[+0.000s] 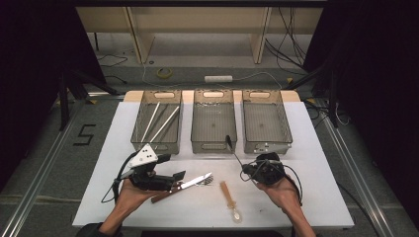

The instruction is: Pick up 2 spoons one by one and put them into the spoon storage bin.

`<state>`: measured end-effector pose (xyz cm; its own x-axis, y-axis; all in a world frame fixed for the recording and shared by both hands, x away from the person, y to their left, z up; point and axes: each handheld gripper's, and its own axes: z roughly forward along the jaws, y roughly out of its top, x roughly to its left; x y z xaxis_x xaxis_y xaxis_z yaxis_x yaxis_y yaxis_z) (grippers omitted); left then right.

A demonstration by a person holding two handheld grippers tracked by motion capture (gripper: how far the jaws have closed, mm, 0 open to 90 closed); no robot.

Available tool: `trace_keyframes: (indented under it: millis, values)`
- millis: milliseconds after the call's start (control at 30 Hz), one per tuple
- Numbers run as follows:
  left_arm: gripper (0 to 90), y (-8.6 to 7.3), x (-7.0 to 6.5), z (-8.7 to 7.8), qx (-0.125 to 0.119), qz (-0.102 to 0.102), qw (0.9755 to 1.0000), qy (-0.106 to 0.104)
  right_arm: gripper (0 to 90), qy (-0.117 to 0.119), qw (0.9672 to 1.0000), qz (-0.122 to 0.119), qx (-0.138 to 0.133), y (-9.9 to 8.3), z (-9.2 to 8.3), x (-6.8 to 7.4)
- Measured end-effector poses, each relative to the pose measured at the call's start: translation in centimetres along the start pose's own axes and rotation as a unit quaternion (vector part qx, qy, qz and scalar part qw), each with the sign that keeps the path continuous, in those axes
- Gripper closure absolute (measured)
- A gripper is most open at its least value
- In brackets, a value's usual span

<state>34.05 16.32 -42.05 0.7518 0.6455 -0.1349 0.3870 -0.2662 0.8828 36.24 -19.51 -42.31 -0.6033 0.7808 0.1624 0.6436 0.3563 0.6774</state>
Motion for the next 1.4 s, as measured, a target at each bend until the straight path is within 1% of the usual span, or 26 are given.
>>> trace_keyframes:
  millis: [167,300,533,900,1000,1133,1300,1400]
  values:
    - [19.0,0.0,-0.1,-0.1,-0.003,0.001,1.0,0.0,90.0,0.002,0.9999,0.008,-0.007,1.1,0.3,-0.3]
    - [19.0,0.0,-0.1,-0.1,-0.004,0.001,1.0,0.0,90.0,0.004,0.9999,0.007,-0.011,2.0,0.6,-0.4]
    - [19.0,-0.1,0.0,-0.2,-0.003,0.002,1.0,0.002,90.0,-0.001,0.9999,0.001,-0.016,3.7,1.0,-0.3]
    - [19.0,-0.1,0.0,-0.3,-0.005,0.001,1.0,0.003,90.0,-0.004,0.9998,0.001,-0.022,5.9,2.0,-0.3]
    - [19.0,-0.1,0.0,-0.3,-0.006,0.002,1.0,0.004,90.0,-0.005,0.9997,0.006,-0.023,6.6,2.3,-0.5]
    - [19.0,-0.1,0.0,-0.3,-0.007,0.002,1.0,0.004,90.0,0.0,0.9996,0.014,-0.024,7.6,3.0,-0.8]
    - [19.0,-0.1,-0.1,-0.3,-0.008,0.003,1.0,0.003,90.0,-0.001,0.9994,0.023,-0.028,9.2,3.8,-0.8]
    - [19.0,-0.1,-0.1,-0.3,-0.008,0.003,1.0,0.003,90.0,-0.005,0.9993,0.021,-0.029,10.2,4.4,-0.8]
